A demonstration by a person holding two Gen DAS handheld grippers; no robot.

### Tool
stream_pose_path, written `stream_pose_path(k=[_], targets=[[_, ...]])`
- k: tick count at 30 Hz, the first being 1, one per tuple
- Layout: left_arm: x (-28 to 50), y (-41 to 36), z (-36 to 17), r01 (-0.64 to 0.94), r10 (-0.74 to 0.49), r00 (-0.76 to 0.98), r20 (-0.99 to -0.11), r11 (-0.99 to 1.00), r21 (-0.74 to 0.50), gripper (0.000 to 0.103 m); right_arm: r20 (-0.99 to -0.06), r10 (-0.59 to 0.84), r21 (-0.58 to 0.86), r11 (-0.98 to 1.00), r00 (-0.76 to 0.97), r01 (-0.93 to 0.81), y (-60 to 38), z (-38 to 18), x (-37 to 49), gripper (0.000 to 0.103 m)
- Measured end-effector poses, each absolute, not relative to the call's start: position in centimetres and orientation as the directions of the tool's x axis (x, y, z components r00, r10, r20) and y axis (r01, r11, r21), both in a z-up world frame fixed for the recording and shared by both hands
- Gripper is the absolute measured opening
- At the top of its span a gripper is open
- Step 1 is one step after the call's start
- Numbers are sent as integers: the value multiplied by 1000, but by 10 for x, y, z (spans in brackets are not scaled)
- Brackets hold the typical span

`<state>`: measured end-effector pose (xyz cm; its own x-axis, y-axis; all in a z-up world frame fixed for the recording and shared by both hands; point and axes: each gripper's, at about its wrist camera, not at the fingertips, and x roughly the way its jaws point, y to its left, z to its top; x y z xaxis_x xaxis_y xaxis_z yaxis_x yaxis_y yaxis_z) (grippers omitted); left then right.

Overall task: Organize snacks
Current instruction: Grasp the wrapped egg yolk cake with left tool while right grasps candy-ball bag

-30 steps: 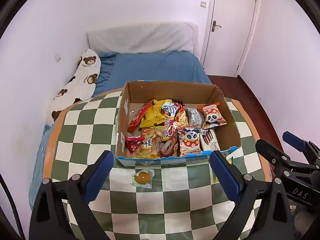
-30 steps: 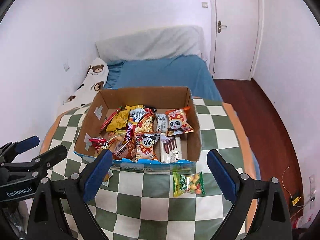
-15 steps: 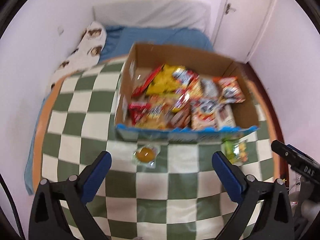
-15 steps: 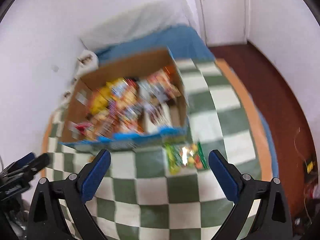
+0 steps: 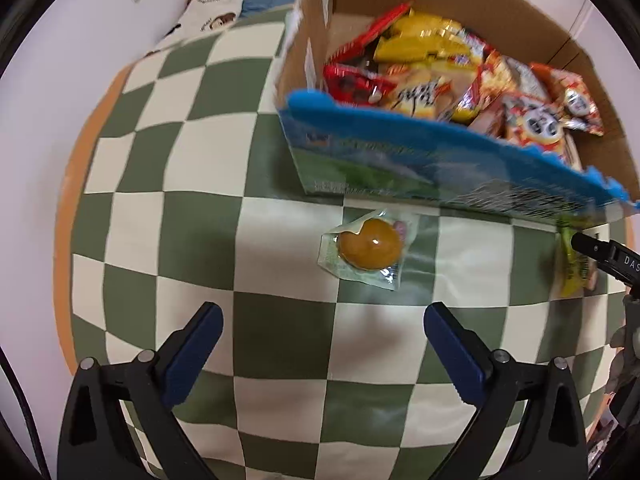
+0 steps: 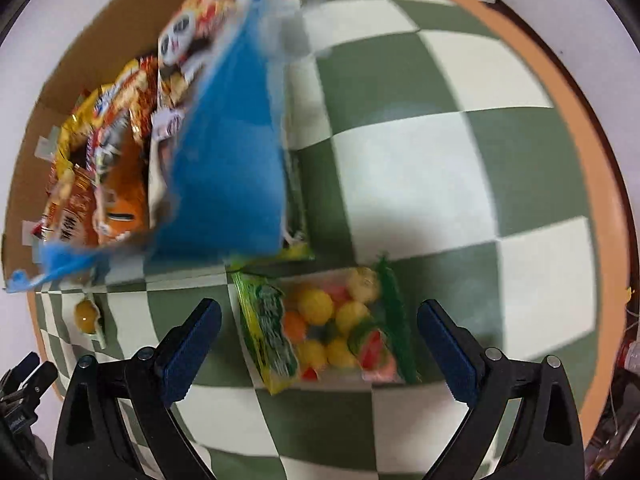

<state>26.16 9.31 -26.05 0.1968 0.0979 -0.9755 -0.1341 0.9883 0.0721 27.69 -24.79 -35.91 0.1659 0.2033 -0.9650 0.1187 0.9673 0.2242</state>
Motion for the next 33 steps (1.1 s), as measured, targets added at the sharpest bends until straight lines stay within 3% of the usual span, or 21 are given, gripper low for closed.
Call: stream_pose_path(k=[11, 13, 14, 15, 17, 24, 29, 31, 33], targets=[[306, 92, -317, -98, 70, 100, -992, 993, 60, 100, -977, 162, 162, 987, 136, -12, -220, -371, 253, 92], [309, 93, -322, -104, 47, 108, -993, 994, 36, 92, -977, 171, 170, 985, 126, -22, -216, -373, 245, 92], [310, 93, -322, -103, 42, 120, -992, 994, 30, 83, -977, 174, 172, 985, 121, -28, -214, -374, 241, 92], [310, 91, -321, -101, 32, 130, -991, 995, 19, 66, -977, 178, 175, 984, 116, -32, -213, -375, 237, 92], [308, 87, -322, -92, 26, 131, -991, 996, 14, 48, -976, 190, 187, 982, 106, -39, -210, -376, 230, 92], [266, 74, -321, -64, 9, 109, -994, 998, 2, 44, -973, 224, 220, 973, 57, -68, -198, -381, 200, 91], [207, 62, -337, -62, -76, 1, -997, 995, -76, 44, -970, 243, 242, 965, -3, -105, -180, -389, 163, 90], [189, 59, -355, -78, -142, -68, -988, 988, -137, 45, -969, 247, 248, 963, -23, -108, -175, -393, 152, 91], [181, 60, -366, -101, -170, -92, -981, 982, -161, 52, -971, 235, 238, 965, -38, -112, -170, -399, 144, 93]])
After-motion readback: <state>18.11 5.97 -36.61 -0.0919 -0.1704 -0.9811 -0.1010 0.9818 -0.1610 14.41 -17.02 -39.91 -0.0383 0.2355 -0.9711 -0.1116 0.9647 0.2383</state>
